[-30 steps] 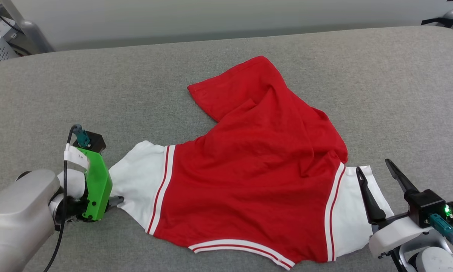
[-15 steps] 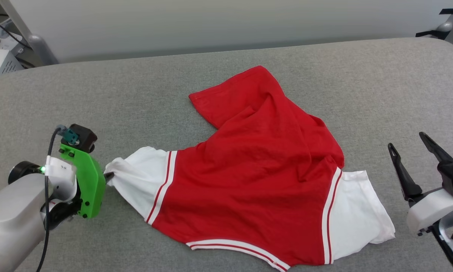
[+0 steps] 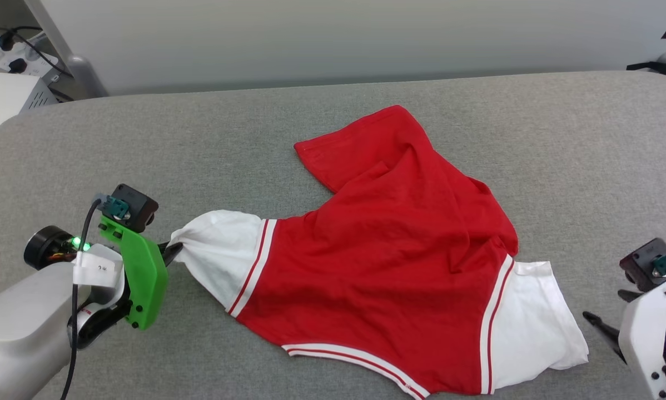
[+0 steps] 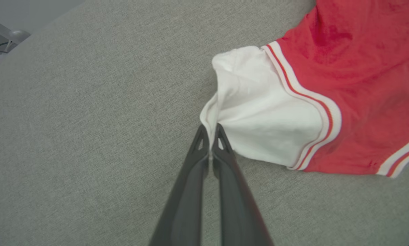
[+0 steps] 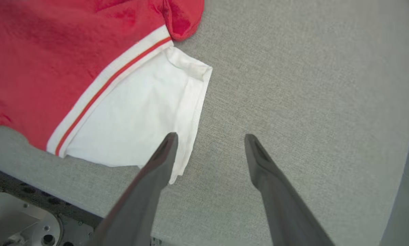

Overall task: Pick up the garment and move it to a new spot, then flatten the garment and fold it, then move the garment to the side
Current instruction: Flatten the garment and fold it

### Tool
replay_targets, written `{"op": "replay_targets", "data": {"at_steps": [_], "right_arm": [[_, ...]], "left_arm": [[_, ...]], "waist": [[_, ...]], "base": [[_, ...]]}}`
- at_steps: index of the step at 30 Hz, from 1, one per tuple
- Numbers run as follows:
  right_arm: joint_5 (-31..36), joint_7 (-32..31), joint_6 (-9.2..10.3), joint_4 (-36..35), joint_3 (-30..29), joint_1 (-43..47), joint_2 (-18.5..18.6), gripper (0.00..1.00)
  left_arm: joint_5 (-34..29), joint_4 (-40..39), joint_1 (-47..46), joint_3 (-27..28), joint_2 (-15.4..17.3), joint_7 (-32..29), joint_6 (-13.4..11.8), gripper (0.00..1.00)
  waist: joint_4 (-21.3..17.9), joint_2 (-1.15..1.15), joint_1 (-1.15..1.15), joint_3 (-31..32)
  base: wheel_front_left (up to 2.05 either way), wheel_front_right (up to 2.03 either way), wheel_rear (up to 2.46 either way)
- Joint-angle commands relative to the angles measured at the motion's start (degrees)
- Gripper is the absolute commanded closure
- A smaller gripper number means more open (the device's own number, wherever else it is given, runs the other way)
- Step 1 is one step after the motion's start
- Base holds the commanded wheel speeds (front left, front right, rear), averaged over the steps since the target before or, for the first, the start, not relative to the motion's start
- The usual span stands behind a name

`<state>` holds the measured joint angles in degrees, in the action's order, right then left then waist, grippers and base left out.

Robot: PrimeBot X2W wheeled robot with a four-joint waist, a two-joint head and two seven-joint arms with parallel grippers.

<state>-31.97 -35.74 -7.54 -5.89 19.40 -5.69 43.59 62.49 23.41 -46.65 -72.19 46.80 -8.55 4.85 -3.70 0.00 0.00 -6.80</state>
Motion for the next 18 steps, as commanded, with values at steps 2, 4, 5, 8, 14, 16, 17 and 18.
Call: {"op": "replay_targets", "data": {"at_steps": [2, 4, 5, 8, 14, 16, 17, 18], "right_arm": [[-2.04, -2.34, 0.05, 1.26, 1.94, 0.72, 0.03, 0.00], [-3.57, -3.44, 0.05, 3.01, 3.24, 0.60, -0.68, 0.00], [-3.74, -3.67, 0.05, 4.08, 4.04, 0.30, -0.94, 0.00], [-4.29, -3.44, 0.05, 7.30, 5.44, -0.69, -2.19, 0.00], [-4.22, -0.55, 0.05, 15.27, 8.36, -2.89, -5.33, 0.00], [-4.15, 0.62, 0.05, 17.63, 10.28, -3.25, -6.27, 0.00], [-4.29, 1.30, 0.05, 18.75, 11.47, -3.33, -6.89, 0.00], [-4.59, 1.69, 0.05, 19.60, 12.35, -3.36, -7.36, 0.00]], "left_arm": [[-0.62, -1.17, 0.51, 0.12, 0.37, 0.57, -0.81, 1.00], [-0.82, -1.94, 0.20, 0.19, 0.57, 0.53, -1.07, 1.00], [-0.94, -2.27, 0.02, 0.23, 0.69, 0.51, -1.19, 1.00], [-1.23, -3.01, -0.41, 0.32, 0.95, 0.51, -1.47, 1.00], [-1.61, -3.92, -0.78, 0.39, 1.32, 0.69, -1.84, 1.00], [-1.59, -3.98, -0.79, 0.41, 1.24, 0.77, -1.92, 1.00], [-1.60, -3.98, -0.75, 0.41, 1.21, 0.86, -1.96, 1.00], [-1.59, -3.94, -0.72, 0.40, 1.17, 0.94, -1.96, 1.00]], "waist": [[0.75, 0.00, 0.00, -0.43], [1.21, 0.00, 0.00, -0.84], [1.43, 0.00, 0.00, -1.07], [2.01, 0.00, 0.00, -1.81], [2.77, 0.00, 0.00, -3.14], [2.95, 0.00, 0.00, -3.35], [3.01, 0.00, 0.00, -3.46], [3.06, 0.00, 0.00, -3.56]], "base": [[0.00, 0.00, 0.00], [0.00, 0.00, 0.00], [0.00, 0.00, 0.00], [0.00, 0.00, 0.00], [0.00, 0.00, 0.00], [0.00, 0.00, 0.00], [0.00, 0.00, 0.00], [0.00, 0.00, 0.00]]}}
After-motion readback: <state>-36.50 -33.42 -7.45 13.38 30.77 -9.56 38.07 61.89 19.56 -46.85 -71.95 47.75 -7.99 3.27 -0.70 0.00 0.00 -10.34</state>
